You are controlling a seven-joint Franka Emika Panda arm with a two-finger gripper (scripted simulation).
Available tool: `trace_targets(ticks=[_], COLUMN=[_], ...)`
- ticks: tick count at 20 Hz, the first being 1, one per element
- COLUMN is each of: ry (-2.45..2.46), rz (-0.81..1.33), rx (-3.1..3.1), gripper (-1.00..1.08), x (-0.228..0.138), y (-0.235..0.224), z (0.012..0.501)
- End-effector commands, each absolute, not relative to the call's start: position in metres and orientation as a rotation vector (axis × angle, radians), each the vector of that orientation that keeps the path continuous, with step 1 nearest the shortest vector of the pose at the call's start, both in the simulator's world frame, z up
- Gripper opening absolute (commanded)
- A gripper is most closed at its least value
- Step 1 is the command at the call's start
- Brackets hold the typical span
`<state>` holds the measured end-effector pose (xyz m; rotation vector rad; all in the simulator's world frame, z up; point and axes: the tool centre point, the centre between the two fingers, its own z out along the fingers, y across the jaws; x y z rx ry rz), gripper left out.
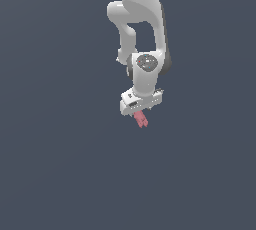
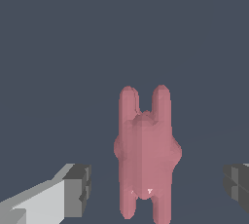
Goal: Pick up the object and move it to a goal position.
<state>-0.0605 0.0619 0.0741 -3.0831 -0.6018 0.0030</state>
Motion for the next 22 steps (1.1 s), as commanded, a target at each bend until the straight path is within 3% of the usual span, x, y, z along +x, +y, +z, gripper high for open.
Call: trace_targets(ticks=[1, 18, 19, 22], ry=[-0.602, -0.609, -0.609, -0.609], rz=[0.002, 0.0, 0.0, 0.0], rx=[-3.083, -3.082, -3.082, -3.082], gripper=[1.0, 1.0, -1.0, -1.0], x=[-0.06, -0.061, -0.061, -0.061], y=[0.062, 0.062, 0.062, 0.062], z=[0.074, 0.023, 0.023, 0.023])
